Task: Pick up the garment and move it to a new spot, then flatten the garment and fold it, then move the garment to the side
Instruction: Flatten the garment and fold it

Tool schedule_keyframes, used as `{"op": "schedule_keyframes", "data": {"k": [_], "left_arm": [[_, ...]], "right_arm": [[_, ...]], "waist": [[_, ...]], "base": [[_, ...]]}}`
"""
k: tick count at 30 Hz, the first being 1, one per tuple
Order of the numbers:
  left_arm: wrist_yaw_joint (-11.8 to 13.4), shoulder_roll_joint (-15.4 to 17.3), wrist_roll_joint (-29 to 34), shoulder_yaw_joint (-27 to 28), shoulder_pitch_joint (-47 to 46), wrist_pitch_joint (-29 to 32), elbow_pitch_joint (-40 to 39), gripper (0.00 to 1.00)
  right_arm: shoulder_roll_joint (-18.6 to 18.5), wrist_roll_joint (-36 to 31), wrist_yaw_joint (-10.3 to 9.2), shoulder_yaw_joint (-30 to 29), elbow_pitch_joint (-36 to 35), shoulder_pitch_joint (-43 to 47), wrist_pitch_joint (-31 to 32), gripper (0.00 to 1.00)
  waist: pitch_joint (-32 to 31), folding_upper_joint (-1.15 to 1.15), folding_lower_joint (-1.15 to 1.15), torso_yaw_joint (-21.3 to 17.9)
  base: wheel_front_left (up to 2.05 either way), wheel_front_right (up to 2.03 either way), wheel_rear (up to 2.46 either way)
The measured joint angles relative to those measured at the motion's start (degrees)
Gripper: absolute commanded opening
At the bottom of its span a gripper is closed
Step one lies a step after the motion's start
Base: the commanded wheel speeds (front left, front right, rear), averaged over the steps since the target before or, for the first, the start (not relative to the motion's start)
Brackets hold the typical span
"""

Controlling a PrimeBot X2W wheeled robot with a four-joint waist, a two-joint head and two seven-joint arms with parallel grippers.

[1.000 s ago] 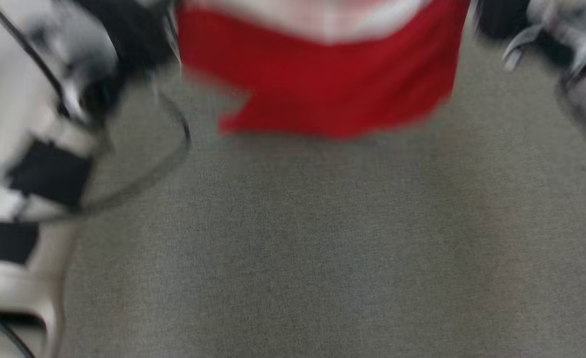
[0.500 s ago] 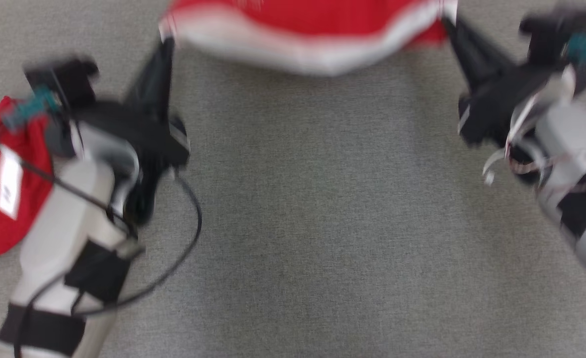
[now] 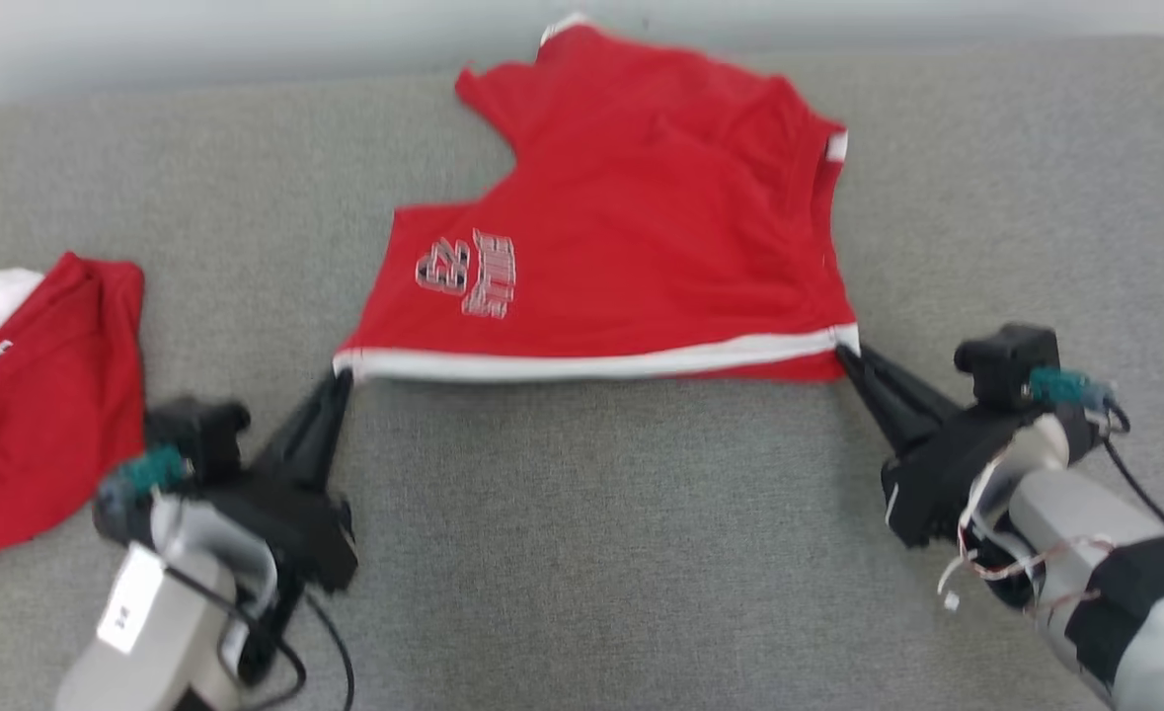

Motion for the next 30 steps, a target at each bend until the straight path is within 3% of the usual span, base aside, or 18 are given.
{"op": "schedule_keyframes", "data": {"k": [11, 19, 30], "left_arm": [[0.1, -1.1, -1.6, -1.3, 13.6, -1.0, 0.1, 0.00], [2.1, -0.5, -1.5, -3.3, 22.5, -1.0, -1.4, 0.00], [3.2, -1.0, -1.8, -4.0, 24.6, 0.9, -1.9, 0.00]], "right_arm": [[-2.2, 4.3, 0.00, 2.9, -2.8, 11.8, -0.1, 0.00], [-2.6, 6.1, 0.00, 3.8, -4.1, 19.8, -0.1, 0.00], [-2.6, 7.1, 0.00, 5.0, -4.8, 22.6, 1.1, 0.00]], "waist": [[-8.7, -0.01, -0.01, -0.6], [-16.2, -0.01, -0.01, -0.6], [-18.2, -0.01, 0.00, -0.5]], "base": [[0.00, 0.00, 0.00], [0.00, 0.00, 0.00], [0.00, 0.00, 0.00]]}}
